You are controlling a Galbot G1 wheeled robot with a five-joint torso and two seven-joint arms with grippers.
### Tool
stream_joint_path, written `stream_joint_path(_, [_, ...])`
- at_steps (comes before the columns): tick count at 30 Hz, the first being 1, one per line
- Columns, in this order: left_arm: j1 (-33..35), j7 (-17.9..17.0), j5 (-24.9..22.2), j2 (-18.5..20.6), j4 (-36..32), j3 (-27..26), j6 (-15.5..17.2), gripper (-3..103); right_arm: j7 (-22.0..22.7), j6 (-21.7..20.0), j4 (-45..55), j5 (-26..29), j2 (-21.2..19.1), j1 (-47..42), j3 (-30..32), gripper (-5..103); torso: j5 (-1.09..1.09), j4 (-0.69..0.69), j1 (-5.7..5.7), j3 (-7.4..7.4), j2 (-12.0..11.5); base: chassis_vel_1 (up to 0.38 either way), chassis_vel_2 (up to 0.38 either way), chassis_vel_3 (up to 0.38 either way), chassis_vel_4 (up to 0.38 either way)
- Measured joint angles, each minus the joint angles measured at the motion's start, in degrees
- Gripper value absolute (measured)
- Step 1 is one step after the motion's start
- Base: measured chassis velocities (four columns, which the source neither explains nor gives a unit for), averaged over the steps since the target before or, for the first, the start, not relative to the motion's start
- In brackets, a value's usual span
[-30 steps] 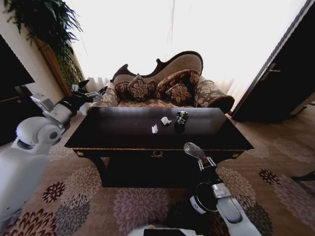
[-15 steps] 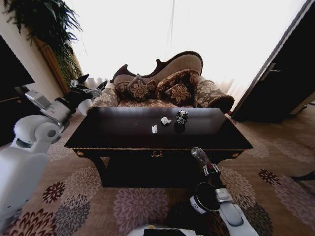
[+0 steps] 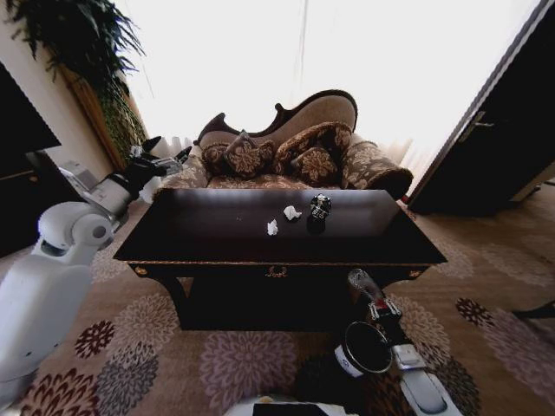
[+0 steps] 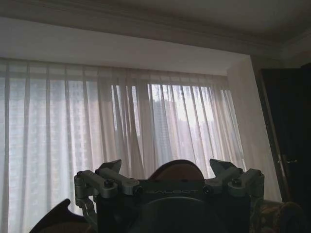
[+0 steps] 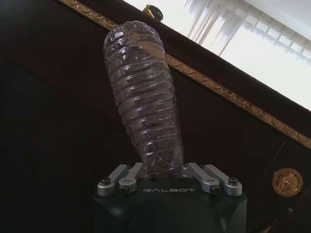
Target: Move to the front of the table and place the trash on the table into the trash bin.
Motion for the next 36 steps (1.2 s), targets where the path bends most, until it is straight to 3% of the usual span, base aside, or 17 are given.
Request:
stream_joint_path(6, [0.1, 0.0, -0.5, 0.2, -0.1, -1.0, 0.1, 100, -1.3, -0.1, -4.1, 2.8, 1.2, 1.5, -1.4, 25, -0.01, 0.0, 0.0, 0.0, 0.0, 0.0, 0.0, 0.0, 0.0])
stream_joint_path(16, [0.4, 0.3, -0.7, 1.1, 0.0, -1.9, 0.2, 100, -2.2, 0.7, -12.6, 1.0, 2.9, 3.3, -2.2, 25, -0.01, 0.0, 0.0, 0.0, 0.0, 0.0, 0.0, 0.0, 0.0])
stream_joint_path(30, [0.8, 0.3, -0.6, 1.2, 0.1, -1.4, 0.4, 100, -3.8, -0.3, -20.7, 7.9, 7.1, 6.6, -7.1, 25, -0.01, -0.01, 0.0, 0.0, 0.0, 0.0, 0.0, 0.0, 0.0])
stream_joint_path(36, [1.4, 0.5, -0.6, 1.8, 0.1, -1.9, 0.4, 100, -3.8, -1.7, -22.1, 14.6, 7.9, 9.5, -9.3, 25, -0.02, 0.0, 0.0, 0.0, 0.0, 0.0, 0.0, 0.0, 0.0])
